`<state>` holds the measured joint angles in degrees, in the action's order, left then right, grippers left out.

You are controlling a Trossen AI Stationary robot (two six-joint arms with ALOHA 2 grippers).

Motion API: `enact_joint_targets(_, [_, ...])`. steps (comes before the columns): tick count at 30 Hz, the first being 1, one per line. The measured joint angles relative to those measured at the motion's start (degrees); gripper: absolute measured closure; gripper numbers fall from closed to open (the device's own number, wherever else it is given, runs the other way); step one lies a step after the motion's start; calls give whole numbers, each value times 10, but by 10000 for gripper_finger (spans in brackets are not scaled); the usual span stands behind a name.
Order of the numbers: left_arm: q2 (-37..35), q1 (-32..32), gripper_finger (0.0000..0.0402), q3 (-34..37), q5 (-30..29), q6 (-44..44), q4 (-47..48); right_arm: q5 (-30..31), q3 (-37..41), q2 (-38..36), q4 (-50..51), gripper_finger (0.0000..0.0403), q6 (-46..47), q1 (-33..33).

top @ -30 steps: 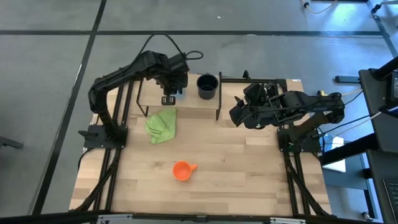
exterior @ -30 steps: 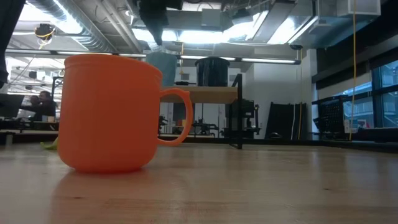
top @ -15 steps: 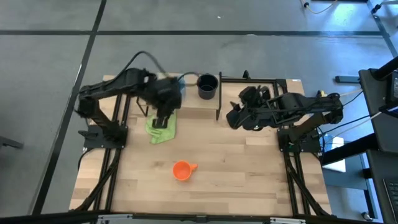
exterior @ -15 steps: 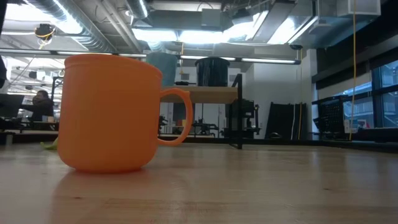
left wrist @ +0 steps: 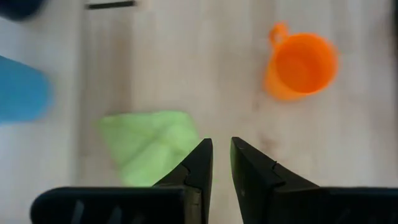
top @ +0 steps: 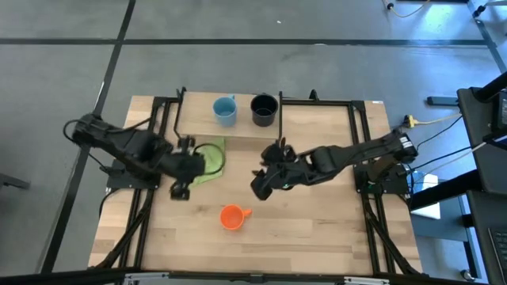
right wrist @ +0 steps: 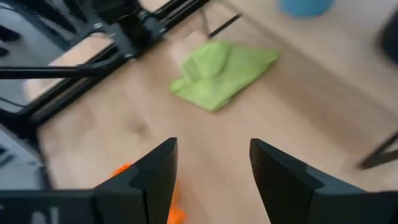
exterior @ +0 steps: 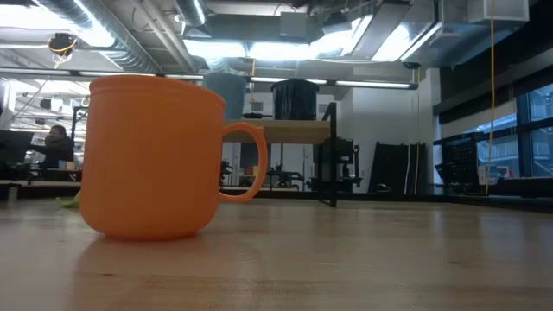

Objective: Stack small to large cups/mugs on shelf
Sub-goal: Put the orange mug on the shelf

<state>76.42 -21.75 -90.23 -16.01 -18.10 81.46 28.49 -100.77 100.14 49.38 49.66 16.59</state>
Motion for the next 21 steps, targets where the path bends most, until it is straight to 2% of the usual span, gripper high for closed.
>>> enact_joint_targets(7, [-115, -102, 349, 202, -5, -185, -212, -40, 0, 24, -12, 201, 6, 0])
enact_joint_targets(12, [-106, -139, 349, 288, 21, -231, -346, -37, -3, 11, 39, 201, -29, -1])
enact_joint_targets(16, [-46, -147, 349, 306, 68, -155, -393, -5, -25, -16, 107, 201, -50, 0])
enact_joint_targets(21, [34, -147, 349, 277, 109, -4, -398, 4, -27, -50, 154, 201, -52, -6])
